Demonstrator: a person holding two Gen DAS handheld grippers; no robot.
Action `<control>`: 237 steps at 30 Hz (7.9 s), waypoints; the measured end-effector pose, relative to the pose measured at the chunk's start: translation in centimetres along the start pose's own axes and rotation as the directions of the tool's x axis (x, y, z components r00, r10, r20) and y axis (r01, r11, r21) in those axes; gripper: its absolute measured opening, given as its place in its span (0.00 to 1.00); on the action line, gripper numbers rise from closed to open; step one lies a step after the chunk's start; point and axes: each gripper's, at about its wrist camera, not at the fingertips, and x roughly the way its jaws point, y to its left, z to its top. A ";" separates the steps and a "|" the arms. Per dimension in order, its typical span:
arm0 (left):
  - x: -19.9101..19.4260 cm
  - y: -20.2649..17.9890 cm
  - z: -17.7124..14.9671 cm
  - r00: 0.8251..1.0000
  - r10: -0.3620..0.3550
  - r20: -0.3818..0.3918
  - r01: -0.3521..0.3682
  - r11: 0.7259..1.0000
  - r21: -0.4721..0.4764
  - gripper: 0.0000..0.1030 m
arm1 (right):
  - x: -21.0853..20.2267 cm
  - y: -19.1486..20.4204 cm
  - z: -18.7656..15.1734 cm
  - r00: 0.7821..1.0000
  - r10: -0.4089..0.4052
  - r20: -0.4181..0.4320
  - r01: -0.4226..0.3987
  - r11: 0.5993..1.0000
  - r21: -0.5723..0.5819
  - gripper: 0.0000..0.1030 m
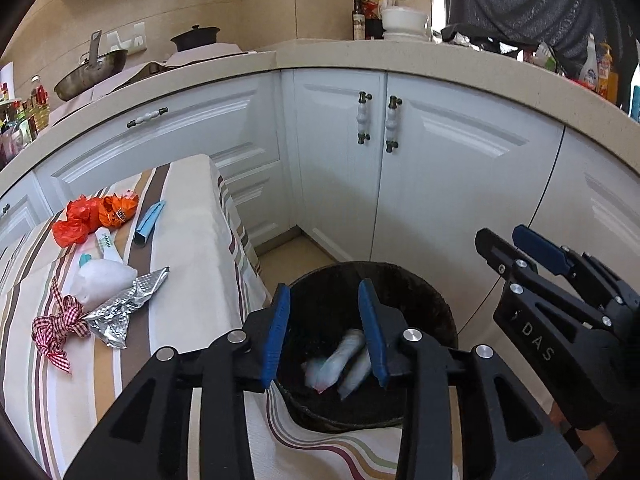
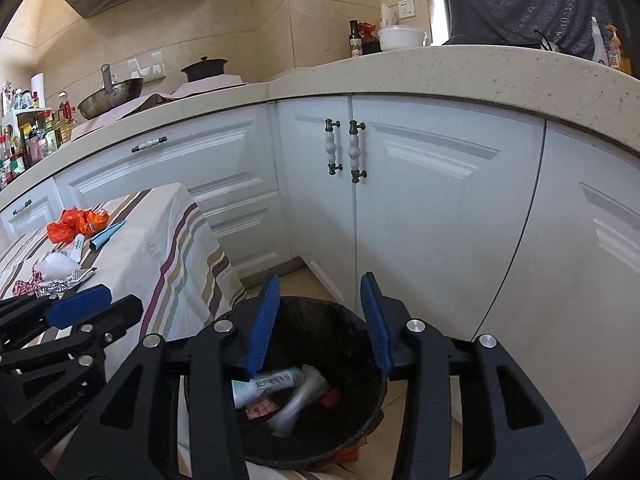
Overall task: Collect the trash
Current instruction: 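Carry the red can and white packet over the bin and release both, then move both open grippers back over the table, then grasp the red-white checked ribbon with the left gripper and lift it, then grasp the silver foil packet with the right gripper, then carry the ribbon and foil packet over the black bin and open both grippers, then move both open grippers back over the table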
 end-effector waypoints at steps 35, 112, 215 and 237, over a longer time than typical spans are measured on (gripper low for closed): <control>-7.2 17.8 -4.2 0.949 0.313 0.031 -0.302 0.934 -0.193 0.51 | -4.0 15.6 -0.5 0.976 0.216 -0.024 -0.217 0.965 -0.144 0.41; -8.3 30.3 -7.4 0.943 0.322 -0.087 -0.329 0.860 -0.390 0.12 | 1.4 24.7 -0.3 0.944 0.131 -0.302 -0.199 0.958 -0.208 0.42; 1.3 1.6 0.8 0.999 0.043 -0.023 -0.045 0.996 -0.082 0.41 | 0.6 -0.7 -0.7 0.992 0.037 -0.120 -0.031 0.998 0.049 0.26; -4.1 7.3 2.5 0.985 0.136 0.105 -0.120 0.982 -0.144 0.63 | -3.0 5.0 2.8 0.998 0.059 -0.014 -0.060 0.998 -0.014 0.55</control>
